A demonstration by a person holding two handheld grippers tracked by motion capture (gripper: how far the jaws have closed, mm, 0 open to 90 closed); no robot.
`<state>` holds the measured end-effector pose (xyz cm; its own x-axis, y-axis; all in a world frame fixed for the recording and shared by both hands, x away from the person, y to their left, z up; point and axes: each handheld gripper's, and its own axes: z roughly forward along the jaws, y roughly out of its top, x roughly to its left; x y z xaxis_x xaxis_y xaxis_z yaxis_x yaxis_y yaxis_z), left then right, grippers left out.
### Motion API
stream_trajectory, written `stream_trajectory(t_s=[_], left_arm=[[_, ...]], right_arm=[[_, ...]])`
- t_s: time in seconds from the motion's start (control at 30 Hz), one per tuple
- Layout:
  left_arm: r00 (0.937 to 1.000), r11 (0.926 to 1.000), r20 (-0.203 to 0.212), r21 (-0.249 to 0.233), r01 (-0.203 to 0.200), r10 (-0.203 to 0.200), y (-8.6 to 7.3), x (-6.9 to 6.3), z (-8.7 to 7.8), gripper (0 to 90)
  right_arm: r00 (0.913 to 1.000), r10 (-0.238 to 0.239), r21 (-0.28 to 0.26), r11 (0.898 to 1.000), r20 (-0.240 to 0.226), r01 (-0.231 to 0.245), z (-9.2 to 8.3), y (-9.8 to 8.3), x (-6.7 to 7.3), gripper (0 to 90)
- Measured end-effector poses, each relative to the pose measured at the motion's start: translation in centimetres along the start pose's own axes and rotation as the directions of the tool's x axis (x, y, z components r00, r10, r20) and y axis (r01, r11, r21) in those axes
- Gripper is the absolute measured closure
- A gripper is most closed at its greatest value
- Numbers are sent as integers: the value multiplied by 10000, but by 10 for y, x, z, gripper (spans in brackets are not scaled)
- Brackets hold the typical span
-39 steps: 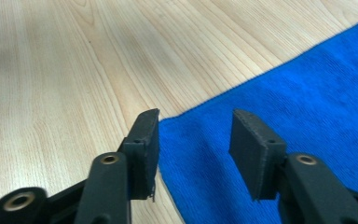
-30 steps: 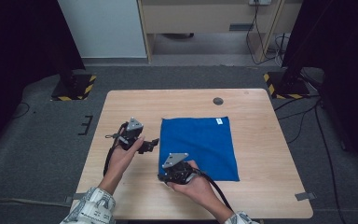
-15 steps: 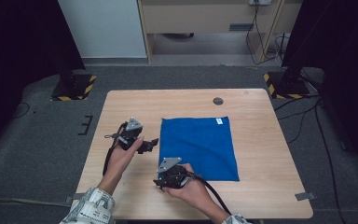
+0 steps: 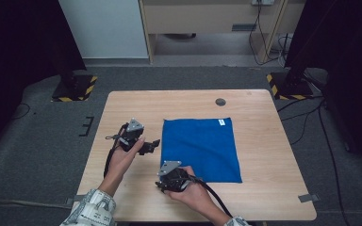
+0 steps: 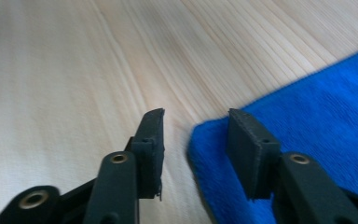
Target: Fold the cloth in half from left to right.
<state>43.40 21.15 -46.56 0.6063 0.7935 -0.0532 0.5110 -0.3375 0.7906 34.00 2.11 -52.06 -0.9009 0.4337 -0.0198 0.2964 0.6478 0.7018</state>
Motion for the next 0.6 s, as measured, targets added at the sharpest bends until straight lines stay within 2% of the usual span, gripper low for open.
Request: stream_trajectory(t_s=[0.13, 0.27, 0.37, 0.6], left_arm=[[10000, 10000, -6, -50, 3, -3, 1, 1, -1, 100], [10000, 10000, -14, -70, 57, -57, 3, 3, 0, 107], [9999, 9999, -65, -59, 133, -133, 5, 7, 4, 117], [9992, 9994, -197, -20, 345, -345, 14, 19, 29, 157]], right_arm=[[9999, 0, 233, 9997, 164, -3, 3, -2, -4, 694], [9993, 236, 175, 9996, 284, -241, 3, -2, -8, 844], [9988, 429, 92, 9990, 222, -431, 2, -4, -11, 865], [9978, 648, -182, 9977, -117, -650, -2, -3, -6, 867]])
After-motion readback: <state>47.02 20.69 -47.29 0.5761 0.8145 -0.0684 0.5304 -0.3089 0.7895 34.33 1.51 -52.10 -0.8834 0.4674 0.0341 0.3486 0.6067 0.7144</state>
